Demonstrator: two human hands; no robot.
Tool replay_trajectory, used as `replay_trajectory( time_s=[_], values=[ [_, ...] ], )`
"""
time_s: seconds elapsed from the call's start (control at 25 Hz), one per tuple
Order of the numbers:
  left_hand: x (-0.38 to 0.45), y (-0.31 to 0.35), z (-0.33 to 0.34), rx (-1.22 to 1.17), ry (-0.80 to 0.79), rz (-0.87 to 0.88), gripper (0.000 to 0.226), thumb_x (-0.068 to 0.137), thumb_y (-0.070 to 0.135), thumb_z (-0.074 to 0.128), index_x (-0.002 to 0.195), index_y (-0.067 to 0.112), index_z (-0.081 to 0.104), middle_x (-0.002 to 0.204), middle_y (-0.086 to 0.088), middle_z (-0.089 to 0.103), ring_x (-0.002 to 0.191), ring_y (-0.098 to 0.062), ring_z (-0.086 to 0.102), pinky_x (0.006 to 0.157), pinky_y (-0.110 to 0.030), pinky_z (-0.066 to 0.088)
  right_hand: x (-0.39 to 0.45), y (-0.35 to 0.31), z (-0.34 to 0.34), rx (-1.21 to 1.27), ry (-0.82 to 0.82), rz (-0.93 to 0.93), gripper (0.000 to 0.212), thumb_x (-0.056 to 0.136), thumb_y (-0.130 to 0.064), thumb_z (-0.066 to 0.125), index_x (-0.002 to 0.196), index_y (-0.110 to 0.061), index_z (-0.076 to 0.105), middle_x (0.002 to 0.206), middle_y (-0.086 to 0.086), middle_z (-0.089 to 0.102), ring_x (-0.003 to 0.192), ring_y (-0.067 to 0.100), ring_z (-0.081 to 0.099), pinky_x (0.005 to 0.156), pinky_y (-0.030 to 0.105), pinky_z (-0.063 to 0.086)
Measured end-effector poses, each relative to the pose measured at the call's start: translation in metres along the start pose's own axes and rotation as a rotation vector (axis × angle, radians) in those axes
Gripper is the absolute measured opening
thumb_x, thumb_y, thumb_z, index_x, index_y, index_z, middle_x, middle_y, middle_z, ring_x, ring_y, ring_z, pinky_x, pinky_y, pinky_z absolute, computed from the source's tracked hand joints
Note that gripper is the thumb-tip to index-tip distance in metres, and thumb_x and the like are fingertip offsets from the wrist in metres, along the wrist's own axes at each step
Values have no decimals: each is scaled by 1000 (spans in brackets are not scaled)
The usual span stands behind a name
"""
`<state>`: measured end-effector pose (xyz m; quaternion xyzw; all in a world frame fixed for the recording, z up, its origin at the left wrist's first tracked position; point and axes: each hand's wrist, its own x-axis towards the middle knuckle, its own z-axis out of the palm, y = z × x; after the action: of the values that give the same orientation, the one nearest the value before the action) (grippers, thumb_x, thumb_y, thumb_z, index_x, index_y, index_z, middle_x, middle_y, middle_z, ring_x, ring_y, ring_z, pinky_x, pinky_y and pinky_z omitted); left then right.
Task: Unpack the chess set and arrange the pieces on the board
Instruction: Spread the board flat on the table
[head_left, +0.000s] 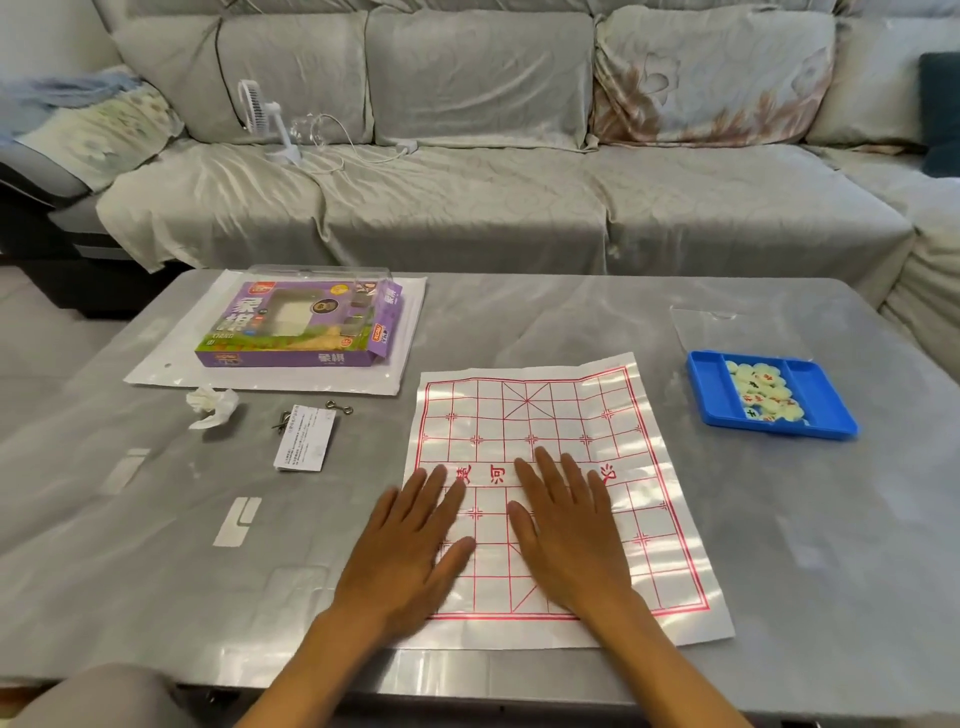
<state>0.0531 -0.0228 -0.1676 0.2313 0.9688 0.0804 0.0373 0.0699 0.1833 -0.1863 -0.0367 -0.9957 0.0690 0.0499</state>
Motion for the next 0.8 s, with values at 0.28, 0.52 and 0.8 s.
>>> replay_trajectory(
  time_s=[0.28,0.52,0.8],
  values=[
    [-42,1,-1,45,-27,79,71,95,67,20,153,30,3,160,11,-3,147,-9,1,114,-35,3,-2,2,-10,-27,-74,-42,62,93,-65,11,150,-39,11,159,-8,0,147,23,2,117,48,-2],
    [-44,1,-11,8,-47,106,67,91,69,3,145,39,-24,152,18,-32,138,0,-30,115,-34,-12,-4,106,-47,-92,-240,189,71,88,-68,2,150,-36,-8,159,-7,-15,147,19,-9,117,40,-4],
    [-42,2,-5,40,-53,39,72,93,70,16,153,33,2,160,14,-3,146,-9,4,113,-36,3,37,-40,-51,62,-42,-114,57,100,-50,21,152,-26,10,161,-1,-4,148,23,-5,112,36,-10]
  ],
)
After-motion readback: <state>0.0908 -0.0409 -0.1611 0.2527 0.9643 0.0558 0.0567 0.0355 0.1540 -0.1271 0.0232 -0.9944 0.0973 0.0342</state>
